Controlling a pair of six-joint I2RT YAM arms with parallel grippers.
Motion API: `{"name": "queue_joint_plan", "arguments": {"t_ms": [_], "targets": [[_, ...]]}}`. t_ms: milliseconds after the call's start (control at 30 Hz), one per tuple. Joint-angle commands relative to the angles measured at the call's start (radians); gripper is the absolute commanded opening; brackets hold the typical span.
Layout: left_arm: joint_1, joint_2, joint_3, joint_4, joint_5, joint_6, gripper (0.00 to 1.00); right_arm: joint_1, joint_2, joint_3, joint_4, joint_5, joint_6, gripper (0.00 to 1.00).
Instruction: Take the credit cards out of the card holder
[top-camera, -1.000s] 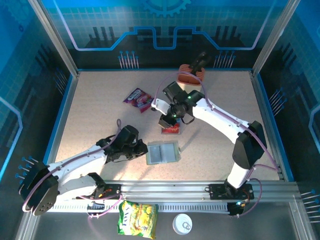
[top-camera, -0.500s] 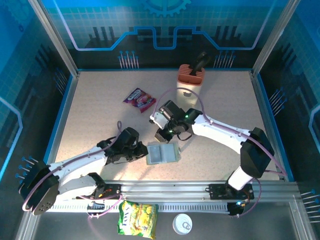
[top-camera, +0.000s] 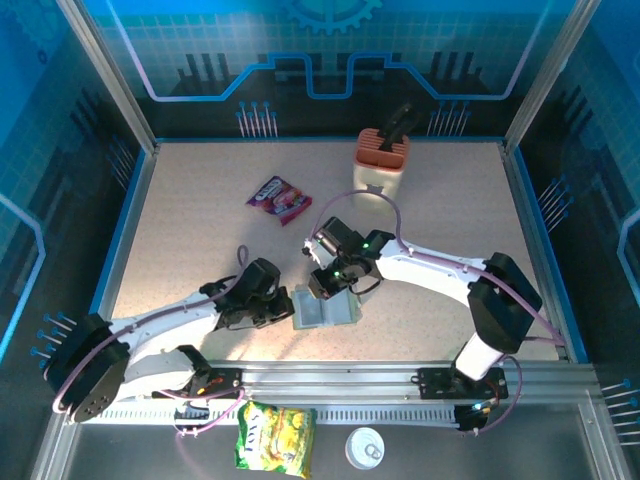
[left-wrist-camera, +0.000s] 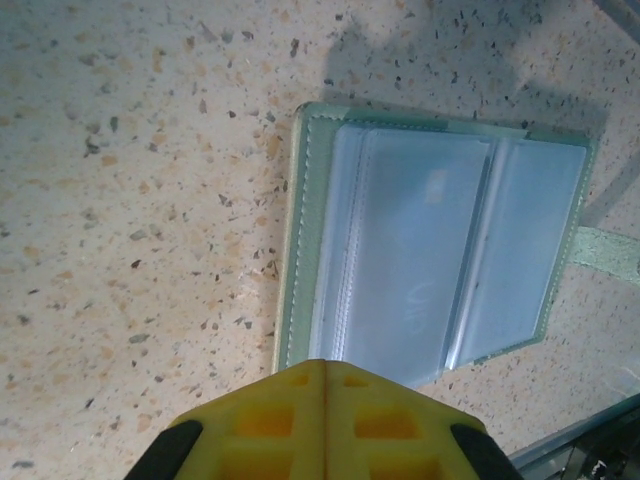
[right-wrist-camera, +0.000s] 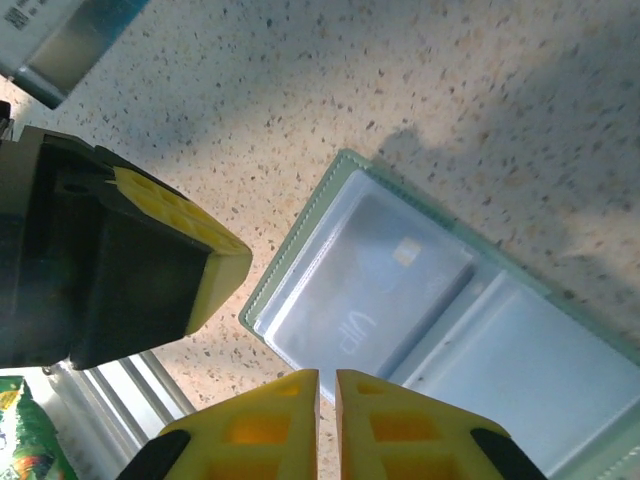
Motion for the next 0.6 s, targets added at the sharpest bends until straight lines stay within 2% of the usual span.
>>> {"name": "queue_joint_plan", "arguments": {"t_ms": [0, 200, 567], "targets": [[-0.008, 0.032, -0.021, 0.076, 0.037, -0.026, 0.03, 0.005, 0.033, -0.050, 0.054, -0.087, 0.118, 0.13], [-0.011, 0.100, 0.004, 0.090, 0.035, -0.010, 0.00, 0.001, 0.054, -0.109, 0.143, -0.146, 0.188, 0.15], [-0.011, 0.163, 0.003, 0.082, 0.007, 0.009, 0.00, -0.006, 0.105, -0.112, 0.150, -0.163, 0.242, 0.20]]}}
